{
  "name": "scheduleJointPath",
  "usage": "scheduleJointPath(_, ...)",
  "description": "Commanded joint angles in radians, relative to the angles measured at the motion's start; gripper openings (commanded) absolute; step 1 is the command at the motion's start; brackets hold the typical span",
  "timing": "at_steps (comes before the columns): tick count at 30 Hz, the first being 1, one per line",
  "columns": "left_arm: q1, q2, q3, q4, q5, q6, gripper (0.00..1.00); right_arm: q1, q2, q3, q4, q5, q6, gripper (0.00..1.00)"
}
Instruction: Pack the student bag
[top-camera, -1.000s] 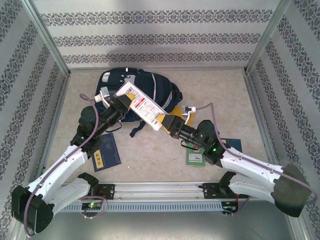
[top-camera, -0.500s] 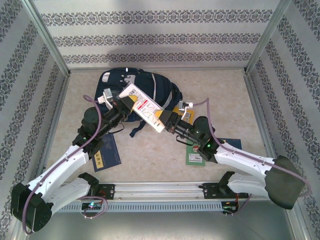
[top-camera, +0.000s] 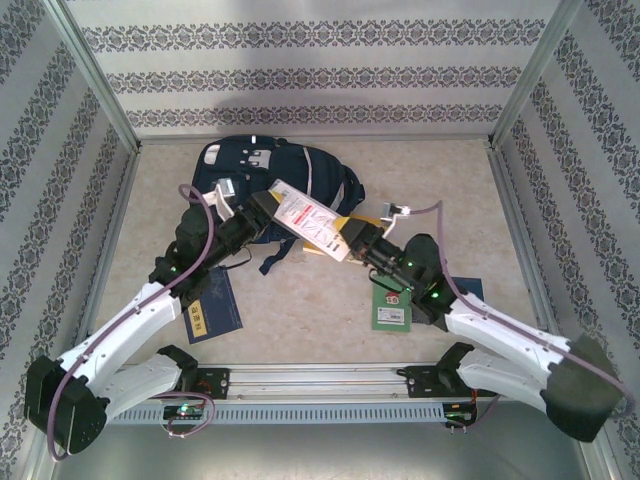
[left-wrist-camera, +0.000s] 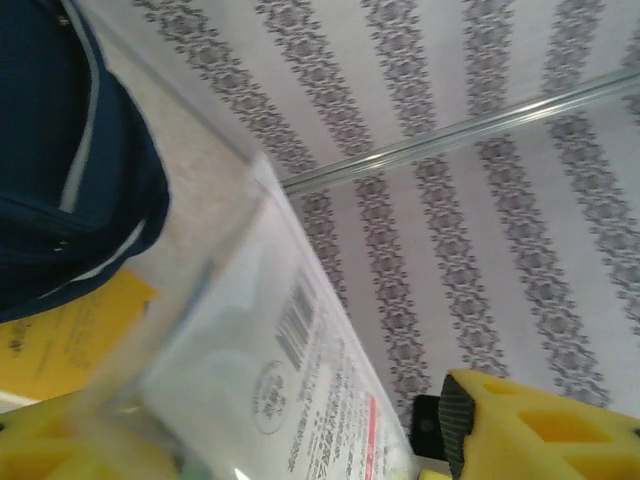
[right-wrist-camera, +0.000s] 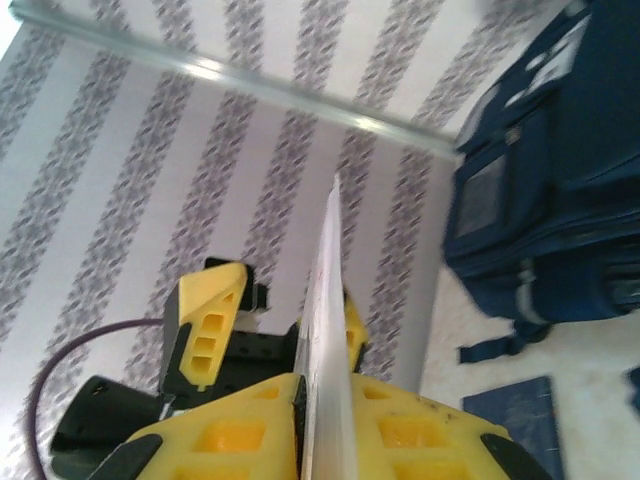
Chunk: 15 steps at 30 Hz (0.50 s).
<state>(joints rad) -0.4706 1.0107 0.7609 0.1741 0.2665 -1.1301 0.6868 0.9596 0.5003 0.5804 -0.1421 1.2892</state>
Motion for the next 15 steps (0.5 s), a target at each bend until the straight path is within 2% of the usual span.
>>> scheduleJointPath(1, -0.004, 0.045, 0.128, -0.268, -0.083, 0.214, 0.72, -0.069, -0.130, -0.010, -0.285, 0.084, -0.107, 0.19)
scheduleJointPath(4, 0.006, 0.171, 0.278, -0.417, -0.104, 0.346, 0.73, -0.156, -0.228, -0.005, -0.465, 0.104, -0.193, 0.18)
scheduleJointPath(8, 0.030, 0.426, 0.506, -0.528, -0.029, 0.487, 0.74, -0.279, -0.318, -0.015, -0.607, 0.092, -0.267, 0.18)
scheduleJointPath(11, 0.072, 0.617, 0.669, -0.588, 0.023, 0.536, 0.70, -0.362, -0.362, -0.016, -0.674, 0.064, -0.308, 0.17)
scheduleJointPath(15, 0.128, 0.842, 0.866, -0.592, 0.114, 0.532, 0.66, -0.464, -0.381, -0.032, -0.687, -0.019, -0.324, 0.17)
